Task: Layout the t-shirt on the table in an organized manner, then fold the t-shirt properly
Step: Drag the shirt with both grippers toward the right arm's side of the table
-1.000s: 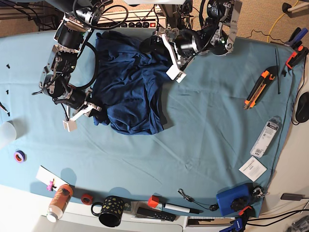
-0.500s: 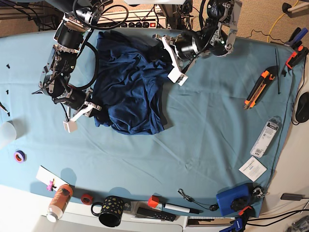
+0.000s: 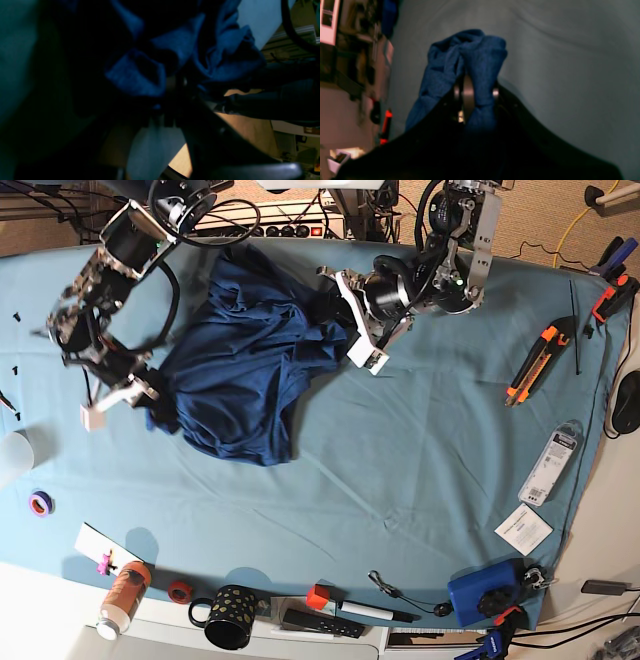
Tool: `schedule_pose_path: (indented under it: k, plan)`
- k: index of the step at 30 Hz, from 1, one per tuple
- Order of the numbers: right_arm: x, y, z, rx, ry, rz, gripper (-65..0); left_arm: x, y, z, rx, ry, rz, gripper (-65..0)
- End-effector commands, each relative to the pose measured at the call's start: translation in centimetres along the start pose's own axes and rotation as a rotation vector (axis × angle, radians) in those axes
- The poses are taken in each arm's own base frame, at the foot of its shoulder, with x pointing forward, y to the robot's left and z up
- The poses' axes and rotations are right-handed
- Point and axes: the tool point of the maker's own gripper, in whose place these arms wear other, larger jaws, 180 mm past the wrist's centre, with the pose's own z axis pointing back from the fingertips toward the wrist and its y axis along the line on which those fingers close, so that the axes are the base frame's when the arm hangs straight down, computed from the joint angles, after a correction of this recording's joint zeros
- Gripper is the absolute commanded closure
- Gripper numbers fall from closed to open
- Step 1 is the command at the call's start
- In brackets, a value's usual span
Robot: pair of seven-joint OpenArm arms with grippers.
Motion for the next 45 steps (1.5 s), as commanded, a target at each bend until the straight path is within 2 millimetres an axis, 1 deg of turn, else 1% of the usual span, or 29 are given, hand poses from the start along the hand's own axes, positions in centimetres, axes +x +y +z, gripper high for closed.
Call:
schedule_pose_path:
  k: [1,3,5,9,11,13,16,18,24,27,30,31,33,37,40,45]
  plan:
    - [1.7,0.1,1.0,0.010,-0.062,0.013,0.0,1.3,-0.5,0.0,-0.015,-0.035,-0.027,0.0]
    - [1.2,-0.8,2.1,0.002,-0.081,-0.023,0.0,1.4,-0.9,-0.4,-0.012,-0.028,-0.055,0.0]
    - [0.5,-1.4,3.2,0.010,-0.093,-0.032,0.0,1.6,-1.4,-1.0,-0.010,-0.016,-0.084,0.0]
    - [-0.5,-2.8,5.7,0.005,-0.130,-0.084,0.0,1.9,-3.0,-2.6,-0.035,0.015,-0.174,0.0]
    - [-0.7,-3.7,7.1,-0.012,-0.154,-0.105,0.0,2.0,-3.4,-3.5,-0.044,0.031,-0.194,0.0]
    - [-0.6,-4.4,8.5,-0.021,-0.186,-0.102,0.0,1.9,-3.8,-4.6,-0.059,0.054,-0.209,0.0]
    - [0.2,-5.2,10.9,-0.029,-0.260,-0.100,0.0,1.9,-4.4,-6.5,-0.085,0.092,-0.220,0.0]
    - [0.6,-5.9,12.5,-0.048,-0.307,-0.112,0.0,2.3,-4.9,-7.8,-0.101,0.110,-0.222,0.0]
    - [1.1,-7.9,16.8,-0.121,-0.399,-0.133,0.0,4.3,-6.8,-10.9,-0.146,0.146,-0.273,0.0]
    - [0.6,-8.7,18.3,-0.154,-0.419,-0.147,0.0,5.7,-7.8,-11.9,-0.161,0.151,-0.312,0.0]
    - [0.1,-9.3,19.4,-0.182,-0.429,-0.160,0.0,7.0,-9.1,-12.7,-0.175,0.150,-0.358,0.0]
    - [0.0,-9.5,19.8,-0.190,-0.432,-0.163,0.0,7.1,-8.9,-12.9,-0.169,0.159,-0.371,0.0]
    - [-0.3,-9.8,20.4,-0.205,-0.444,-0.172,0.0,7.7,-9.2,-13.2,-0.169,0.154,-0.404,0.0]
    - [-0.5,-10.2,21.4,-0.227,-0.468,-0.183,0.0,8.0,-9.1,-13.9,-0.155,0.172,-0.452,0.0]
    - [-0.6,-10.3,21.5,-0.234,-0.465,-0.184,0.0,8.5,-8.8,-14.0,-0.143,0.163,-0.464,0.0]
    - [-1.3,-10.6,21.1,-0.254,-0.439,-0.195,0.0,9.7,-8.6,-13.9,-0.127,0.148,-0.495,0.0]
